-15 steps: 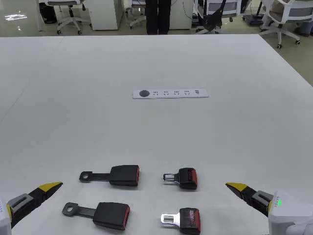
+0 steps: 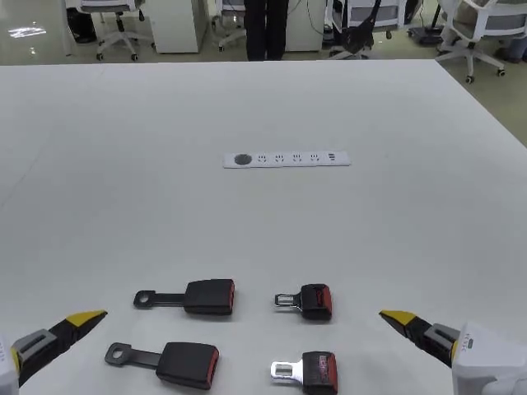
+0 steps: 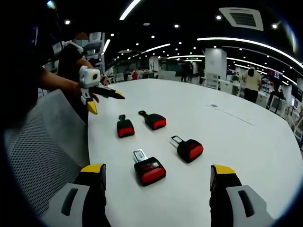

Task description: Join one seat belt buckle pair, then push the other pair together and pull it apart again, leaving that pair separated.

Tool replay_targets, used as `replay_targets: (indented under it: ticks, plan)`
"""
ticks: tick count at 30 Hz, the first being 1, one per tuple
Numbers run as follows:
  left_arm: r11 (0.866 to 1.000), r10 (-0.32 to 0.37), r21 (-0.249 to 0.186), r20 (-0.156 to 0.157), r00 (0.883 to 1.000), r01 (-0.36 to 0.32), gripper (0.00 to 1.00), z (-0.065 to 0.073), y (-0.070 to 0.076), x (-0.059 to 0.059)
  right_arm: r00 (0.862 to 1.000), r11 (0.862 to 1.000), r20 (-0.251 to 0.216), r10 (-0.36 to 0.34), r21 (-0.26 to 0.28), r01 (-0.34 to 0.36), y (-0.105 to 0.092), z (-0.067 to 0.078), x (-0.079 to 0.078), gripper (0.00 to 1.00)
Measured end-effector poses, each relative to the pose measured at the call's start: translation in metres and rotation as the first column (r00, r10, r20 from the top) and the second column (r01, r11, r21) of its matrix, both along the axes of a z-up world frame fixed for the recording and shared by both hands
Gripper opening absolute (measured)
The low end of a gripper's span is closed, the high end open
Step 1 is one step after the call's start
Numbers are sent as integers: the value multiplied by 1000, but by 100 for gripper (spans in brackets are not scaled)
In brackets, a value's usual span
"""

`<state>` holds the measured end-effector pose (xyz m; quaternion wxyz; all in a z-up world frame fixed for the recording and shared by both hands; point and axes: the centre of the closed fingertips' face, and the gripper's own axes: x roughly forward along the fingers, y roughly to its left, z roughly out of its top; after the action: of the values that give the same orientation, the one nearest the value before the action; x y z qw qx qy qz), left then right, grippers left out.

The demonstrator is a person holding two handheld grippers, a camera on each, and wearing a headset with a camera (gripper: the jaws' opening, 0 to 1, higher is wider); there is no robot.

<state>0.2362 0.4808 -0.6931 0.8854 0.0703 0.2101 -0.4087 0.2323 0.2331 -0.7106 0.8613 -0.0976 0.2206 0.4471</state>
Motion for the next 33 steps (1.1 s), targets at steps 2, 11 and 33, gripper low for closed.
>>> replay_targets:
  ticks: [2, 11, 33]
  plan:
    - [1000, 3, -1, -1, 1000, -3, 96, 0, 1, 0, 1000, 1000, -1, 1, -1, -1, 0, 0, 0, 92]
    - [1000, -6, 2, -4, 1000, 6, 96, -1, 0, 0, 1000, 1000, -3, 0, -1, 0, 0, 1, 0, 92]
    - [1000, -24, 4, 0, 1000, 24, 99, 1, -3, 4, 1000, 1000, -5, 12, -22, -13, -2, 1, 0, 91]
